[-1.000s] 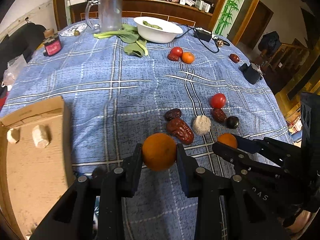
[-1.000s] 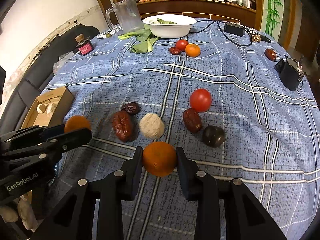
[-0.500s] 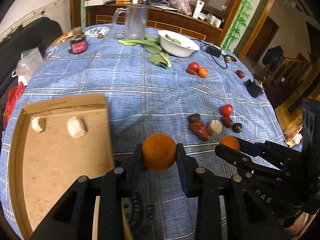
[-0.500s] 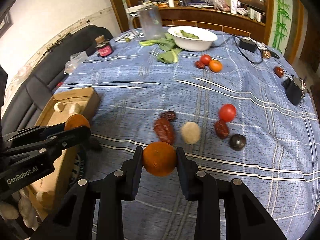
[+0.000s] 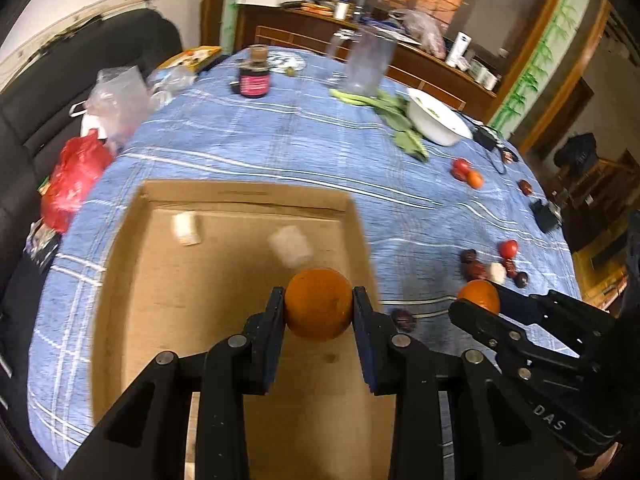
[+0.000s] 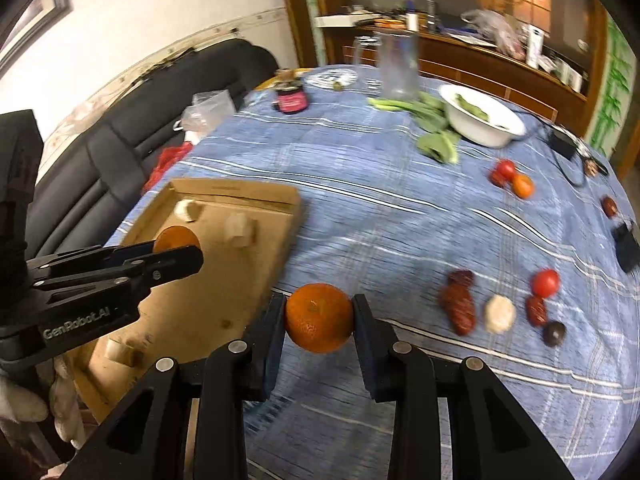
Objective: Organize fruits
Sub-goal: 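Carry both oranges over the cardboard box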
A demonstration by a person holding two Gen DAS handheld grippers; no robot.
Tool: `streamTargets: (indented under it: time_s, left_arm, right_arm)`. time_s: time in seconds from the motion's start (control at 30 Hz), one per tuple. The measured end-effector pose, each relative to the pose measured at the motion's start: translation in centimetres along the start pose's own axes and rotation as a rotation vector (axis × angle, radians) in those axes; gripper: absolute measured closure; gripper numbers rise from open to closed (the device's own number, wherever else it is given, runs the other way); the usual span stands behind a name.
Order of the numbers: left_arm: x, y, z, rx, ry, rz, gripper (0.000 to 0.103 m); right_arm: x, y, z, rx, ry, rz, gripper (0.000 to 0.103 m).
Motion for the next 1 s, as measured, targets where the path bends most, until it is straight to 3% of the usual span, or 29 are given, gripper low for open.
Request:
streamTargets:
  time_s: [0.4,1.0]
  left_arm:
    - [8.5,-1.0,-0.4,0.051,0.056,0.093,0.072]
    - [11.4,-3.8,-0.9,0.127,0.043,0.129,0.071]
  right_arm:
    - [7.3,-5.2,2.0,0.061,0.088,0.054,0.067]
    - [8.8,-11.0,0.5,0.187,0.06,0.042,0.067]
Point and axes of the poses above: each gripper's, at about its wrist camera, not at the fingertips, and y roughly against the way its jaws point, x to its left, z to its top, the point moved 9 cm from there along -y, roughly the way its jaws point, and after that the axes turned 3 degrees about -y, right-handed, at the moved point
